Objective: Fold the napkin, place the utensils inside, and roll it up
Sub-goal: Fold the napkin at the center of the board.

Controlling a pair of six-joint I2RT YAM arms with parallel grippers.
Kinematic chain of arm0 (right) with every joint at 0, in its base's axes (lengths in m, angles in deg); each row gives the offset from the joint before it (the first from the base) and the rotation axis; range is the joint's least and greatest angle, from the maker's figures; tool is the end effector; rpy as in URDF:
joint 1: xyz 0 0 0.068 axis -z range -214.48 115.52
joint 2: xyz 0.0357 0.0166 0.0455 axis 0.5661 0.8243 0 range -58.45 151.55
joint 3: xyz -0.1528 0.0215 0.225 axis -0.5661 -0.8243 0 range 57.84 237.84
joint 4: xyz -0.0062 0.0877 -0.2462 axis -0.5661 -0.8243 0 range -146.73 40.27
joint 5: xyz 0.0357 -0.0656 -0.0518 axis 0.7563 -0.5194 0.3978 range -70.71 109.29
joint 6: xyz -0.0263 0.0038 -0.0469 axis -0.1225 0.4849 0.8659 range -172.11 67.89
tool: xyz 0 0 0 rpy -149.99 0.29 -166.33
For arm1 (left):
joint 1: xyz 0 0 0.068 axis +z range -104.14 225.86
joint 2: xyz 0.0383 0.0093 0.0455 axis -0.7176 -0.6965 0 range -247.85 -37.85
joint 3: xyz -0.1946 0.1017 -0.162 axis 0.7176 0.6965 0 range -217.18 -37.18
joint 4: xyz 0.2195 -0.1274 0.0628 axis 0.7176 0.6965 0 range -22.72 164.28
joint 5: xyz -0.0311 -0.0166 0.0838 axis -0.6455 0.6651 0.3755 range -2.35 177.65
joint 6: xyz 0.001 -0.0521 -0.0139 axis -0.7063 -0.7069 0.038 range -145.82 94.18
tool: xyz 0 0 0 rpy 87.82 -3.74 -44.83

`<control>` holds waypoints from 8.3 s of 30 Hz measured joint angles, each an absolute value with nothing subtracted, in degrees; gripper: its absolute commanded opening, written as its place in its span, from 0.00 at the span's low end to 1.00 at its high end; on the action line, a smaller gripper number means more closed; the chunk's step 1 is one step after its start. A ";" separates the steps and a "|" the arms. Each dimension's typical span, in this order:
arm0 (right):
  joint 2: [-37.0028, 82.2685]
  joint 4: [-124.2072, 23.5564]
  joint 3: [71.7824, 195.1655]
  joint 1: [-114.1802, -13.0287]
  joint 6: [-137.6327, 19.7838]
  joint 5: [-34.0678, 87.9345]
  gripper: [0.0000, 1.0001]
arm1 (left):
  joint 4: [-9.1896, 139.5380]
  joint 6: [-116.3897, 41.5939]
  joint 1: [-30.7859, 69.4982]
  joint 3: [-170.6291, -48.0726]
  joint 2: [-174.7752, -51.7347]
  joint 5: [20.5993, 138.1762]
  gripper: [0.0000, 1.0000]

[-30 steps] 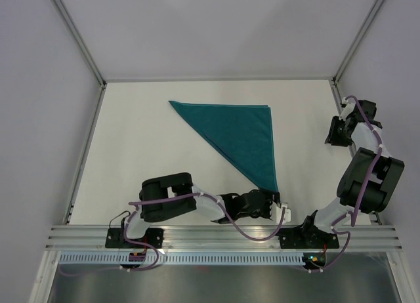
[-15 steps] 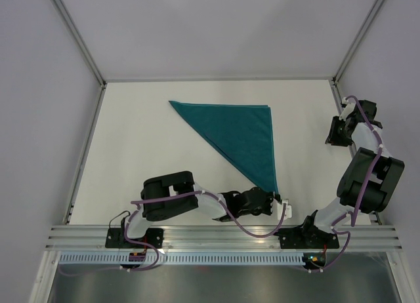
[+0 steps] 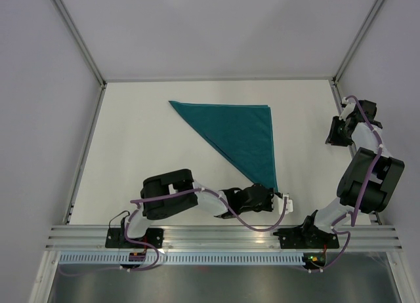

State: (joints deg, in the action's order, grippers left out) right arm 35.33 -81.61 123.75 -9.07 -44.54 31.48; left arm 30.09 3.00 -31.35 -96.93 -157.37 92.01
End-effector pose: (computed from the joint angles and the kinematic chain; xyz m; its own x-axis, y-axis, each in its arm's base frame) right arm 0.3074 -0.1377 0.2214 -0.8161 0.2451 -0.5234 0.2177 0.9693 0.1144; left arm 0.0971 -0.4152 0.1197 0.3866 0.4676 -0.7949 0.8794 0.0729 0.4705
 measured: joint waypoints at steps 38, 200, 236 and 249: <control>35.35 -81.59 123.75 -9.07 -44.34 31.46 0.31 | 57.82 -22.75 9.23 -111.05 -151.52 87.27 0.02; 36.75 -82.31 123.75 -9.07 -43.68 34.08 0.26 | 82.00 -49.63 41.01 -138.48 -166.42 70.61 0.02; 36.99 -82.31 123.75 -9.07 -43.68 34.01 0.26 | 77.69 -18.75 19.94 -117.89 -151.41 56.64 0.02; 37.17 -82.31 123.75 -9.07 -43.68 34.01 0.26 | 78.68 -13.02 15.14 -116.69 -150.18 54.20 0.02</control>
State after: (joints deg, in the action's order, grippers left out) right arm 37.17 -82.31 123.75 -9.07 -43.68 34.01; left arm 78.68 -13.02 15.14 -116.69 -150.18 54.20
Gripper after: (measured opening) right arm 0.261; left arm 0.027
